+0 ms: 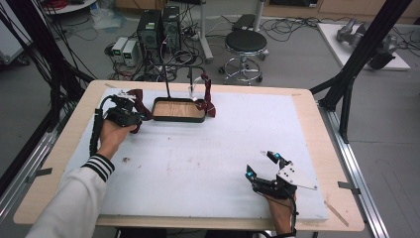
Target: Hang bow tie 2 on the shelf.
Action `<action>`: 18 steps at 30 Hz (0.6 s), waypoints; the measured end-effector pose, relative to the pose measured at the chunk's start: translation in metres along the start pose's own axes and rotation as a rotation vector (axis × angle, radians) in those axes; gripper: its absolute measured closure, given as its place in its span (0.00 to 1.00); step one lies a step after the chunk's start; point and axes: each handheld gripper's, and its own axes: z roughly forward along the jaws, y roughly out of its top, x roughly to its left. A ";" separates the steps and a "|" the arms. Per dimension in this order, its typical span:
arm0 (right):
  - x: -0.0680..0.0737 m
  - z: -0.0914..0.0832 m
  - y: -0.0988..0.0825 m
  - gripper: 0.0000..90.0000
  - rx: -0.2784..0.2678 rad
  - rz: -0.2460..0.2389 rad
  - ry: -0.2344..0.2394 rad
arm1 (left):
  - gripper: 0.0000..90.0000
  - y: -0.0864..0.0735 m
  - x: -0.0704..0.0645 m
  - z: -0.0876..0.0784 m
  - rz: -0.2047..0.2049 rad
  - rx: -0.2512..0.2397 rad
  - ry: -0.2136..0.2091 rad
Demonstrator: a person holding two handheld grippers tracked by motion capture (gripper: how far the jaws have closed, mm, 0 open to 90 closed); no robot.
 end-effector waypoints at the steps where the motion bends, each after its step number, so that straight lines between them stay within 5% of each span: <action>1: 0.000 0.000 0.000 0.13 -0.001 0.000 -0.001 | 0.94 0.000 -0.001 -0.002 0.008 -0.007 0.002; 18: 0.000 0.000 0.000 0.13 -0.002 0.000 -0.005 | 0.94 0.013 -0.020 -0.023 0.087 -0.137 0.003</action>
